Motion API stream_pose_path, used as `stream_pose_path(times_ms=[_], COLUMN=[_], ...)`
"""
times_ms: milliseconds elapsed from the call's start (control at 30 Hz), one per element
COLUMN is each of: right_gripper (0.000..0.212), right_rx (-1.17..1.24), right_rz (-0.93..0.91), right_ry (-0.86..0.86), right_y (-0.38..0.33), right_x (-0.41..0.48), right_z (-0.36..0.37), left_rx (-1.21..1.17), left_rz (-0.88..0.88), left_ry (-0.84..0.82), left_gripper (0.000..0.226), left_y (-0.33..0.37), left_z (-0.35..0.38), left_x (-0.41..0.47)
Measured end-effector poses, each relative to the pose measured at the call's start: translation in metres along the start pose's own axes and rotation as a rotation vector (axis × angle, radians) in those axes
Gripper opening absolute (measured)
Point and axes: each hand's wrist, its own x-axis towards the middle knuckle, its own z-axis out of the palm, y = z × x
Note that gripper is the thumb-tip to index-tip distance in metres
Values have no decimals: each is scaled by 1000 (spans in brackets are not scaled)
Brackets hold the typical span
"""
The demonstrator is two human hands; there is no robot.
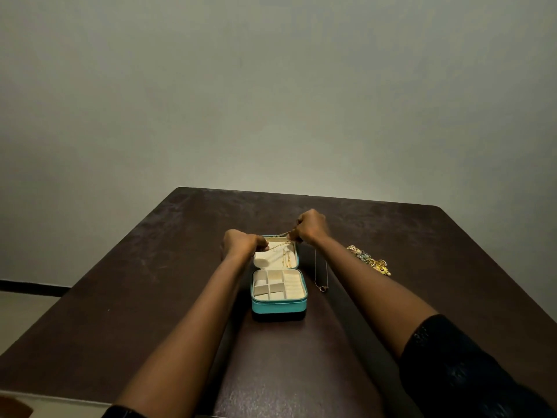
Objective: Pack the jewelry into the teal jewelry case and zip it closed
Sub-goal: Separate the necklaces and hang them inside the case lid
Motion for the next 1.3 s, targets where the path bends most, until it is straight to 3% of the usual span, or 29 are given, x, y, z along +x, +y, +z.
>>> stream_pose_path(times_ms=[100,233,500,667,767,833,900,967,1200,1300], right_gripper=[5,10,15,13,9,23,17,7,25,22], right_rx=[-126,-242,-242,-271,-243,-210,-202,-247,-615,-701], right_rz=[-99,-187,-231,-266,-264,-262,-268,-300,-552,-656], right_ry=[-32,-110,-214,-204,-170,-132,-100,-64,-6,0], right_y=[-7,-9,-3,-6,-4,-3,-3,-4,-5,-7], right_x=[5,12,20,23,23,21,19,17,10,4], right_z=[1,9,14,20,22,24,28,32,44,44], left_rx=[-4,204,590,662,696,708,724,745,810,843], left_rz=[-41,-15,89,205,193,179,178,179,255,266], left_ry=[146,306,231,212,184,165,151,136,99,114], left_gripper=[11,21,11,19,21,21,21,19,20,21], left_y=[-9,-7,-9,-11,-14,-16,-15,-15,-21,-22], left_z=[2,3,10,16,17,17,17,19,25,27], left_x=[6,-1,-2,-5,-6,-6,-8,-9,-14,-19])
